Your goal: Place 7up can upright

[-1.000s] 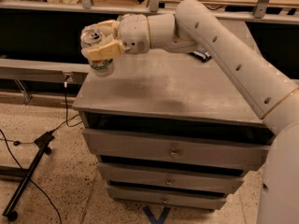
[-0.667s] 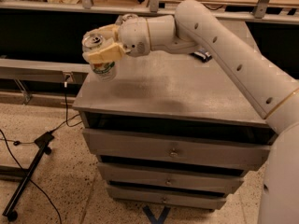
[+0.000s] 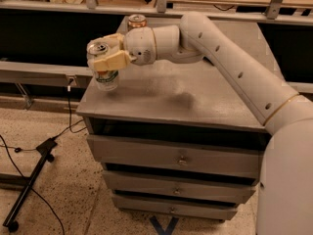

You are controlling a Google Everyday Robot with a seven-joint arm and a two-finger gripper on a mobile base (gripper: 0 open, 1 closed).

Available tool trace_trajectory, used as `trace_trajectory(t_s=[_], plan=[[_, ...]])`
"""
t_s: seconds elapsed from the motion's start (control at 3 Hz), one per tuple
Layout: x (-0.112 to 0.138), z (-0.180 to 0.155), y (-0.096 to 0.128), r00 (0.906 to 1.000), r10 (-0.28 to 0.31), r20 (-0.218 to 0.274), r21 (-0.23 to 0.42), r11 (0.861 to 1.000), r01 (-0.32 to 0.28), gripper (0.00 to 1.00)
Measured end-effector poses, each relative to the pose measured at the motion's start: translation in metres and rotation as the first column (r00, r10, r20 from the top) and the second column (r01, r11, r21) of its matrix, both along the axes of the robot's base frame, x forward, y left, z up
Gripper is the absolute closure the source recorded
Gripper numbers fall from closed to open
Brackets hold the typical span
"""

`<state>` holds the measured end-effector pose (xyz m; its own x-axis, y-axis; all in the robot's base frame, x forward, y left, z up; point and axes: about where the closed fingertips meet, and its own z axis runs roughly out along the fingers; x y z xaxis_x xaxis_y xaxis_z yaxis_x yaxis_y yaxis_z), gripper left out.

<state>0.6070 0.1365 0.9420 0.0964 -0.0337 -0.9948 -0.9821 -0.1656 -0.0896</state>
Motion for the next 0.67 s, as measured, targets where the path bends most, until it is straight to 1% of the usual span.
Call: trace_trajectory(t_s=[0.33, 0.67], plan=[[0.0017, -0.0058, 0.0019, 0.9989, 0.034, -0.034, 0.029, 0.999, -0.033, 0.68], [0.0043, -0.0099, 0.0011, 0.9979, 0.051, -0.039, 0.051, 0.997, -0.049, 0.44]])
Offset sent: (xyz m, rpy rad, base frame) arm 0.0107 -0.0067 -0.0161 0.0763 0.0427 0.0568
